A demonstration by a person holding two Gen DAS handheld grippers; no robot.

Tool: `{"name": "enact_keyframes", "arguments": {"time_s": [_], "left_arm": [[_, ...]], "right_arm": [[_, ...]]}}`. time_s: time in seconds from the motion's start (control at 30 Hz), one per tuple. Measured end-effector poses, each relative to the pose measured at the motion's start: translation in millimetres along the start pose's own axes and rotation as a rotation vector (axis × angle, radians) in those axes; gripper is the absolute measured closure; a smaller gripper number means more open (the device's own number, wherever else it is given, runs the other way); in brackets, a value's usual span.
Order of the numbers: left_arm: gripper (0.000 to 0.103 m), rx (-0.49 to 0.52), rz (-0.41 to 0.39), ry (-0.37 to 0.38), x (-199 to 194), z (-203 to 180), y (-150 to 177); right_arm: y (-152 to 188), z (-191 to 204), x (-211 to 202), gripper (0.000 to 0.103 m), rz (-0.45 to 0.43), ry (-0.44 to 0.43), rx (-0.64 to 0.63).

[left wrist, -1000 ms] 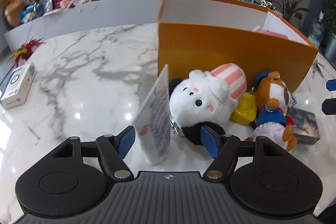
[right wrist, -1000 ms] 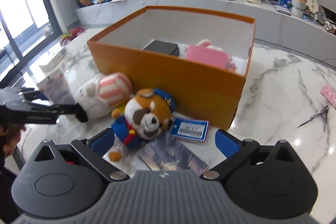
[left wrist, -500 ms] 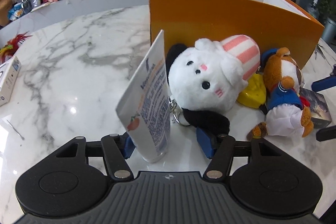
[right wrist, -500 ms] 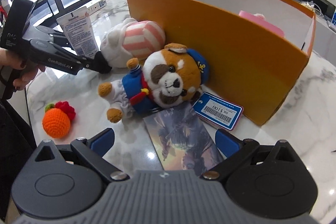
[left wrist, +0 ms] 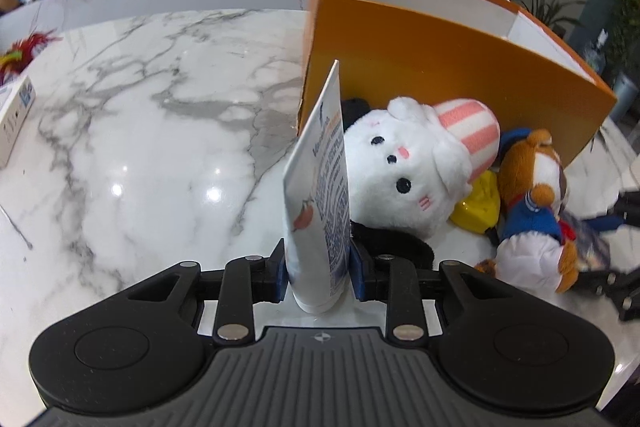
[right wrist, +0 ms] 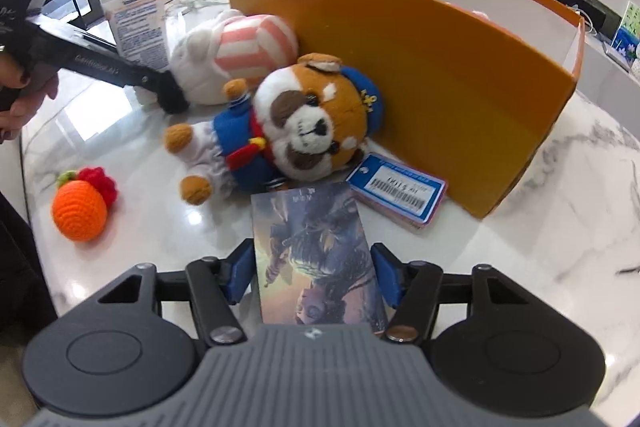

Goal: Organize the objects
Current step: 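Grasp the white lotion tube with the left gripper while the right grasps the illustrated book box, then lift the lotion tube and book box up toward the orange box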

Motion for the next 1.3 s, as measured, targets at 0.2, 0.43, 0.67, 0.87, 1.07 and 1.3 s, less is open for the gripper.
{"name": "enact_keyframes", "arguments": {"time_s": [0.2,0.43,0.67,0.87,1.07,1.3], "left_arm": [[0.069,-0.048,-0.041,0.015,-18.8,1.1,-9.4],[0.069,-0.091,-0.137,0.072,-52.3,-6.5,-30.1],[0.069,-0.089,-0.226,0.142,-73.5,-25.4,-54.3],[0.069,-0.114,-0.24,0.19,-72.2,-40.2,-68.0],[0.069,-0.105,-0.262,0.23,-74.2,-59.3,-77.7],[0.069,-0.105,-0.294,0.27,-78.4,-78.4,-90.0]], "right_arm": [[-1.8,10.6,-14.6,0.041,-0.012,-0.009,0.05],[-18.5,11.3,-57.7,0.041,-0.139,-0.022,0.157],[-51.2,1.3,-106.7,0.04,-0.298,0.026,0.231],[-71.9,-1.9,-129.3,0.04,-0.369,0.039,0.249],[-76.1,1.6,-137.7,0.04,-0.38,0.033,0.242],[-84.2,1.6,-149.5,0.041,-0.423,0.034,0.253]]}}
Point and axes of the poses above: each gripper's, at about its wrist camera, not at the fingertips, and x roughly the way its jaws point, z to its left, y to its underside, the point moved 8 cm from there along x, roughly the way its jaws point, and after that the axes turned 5 degrees about -y, right-handed, at the moved point
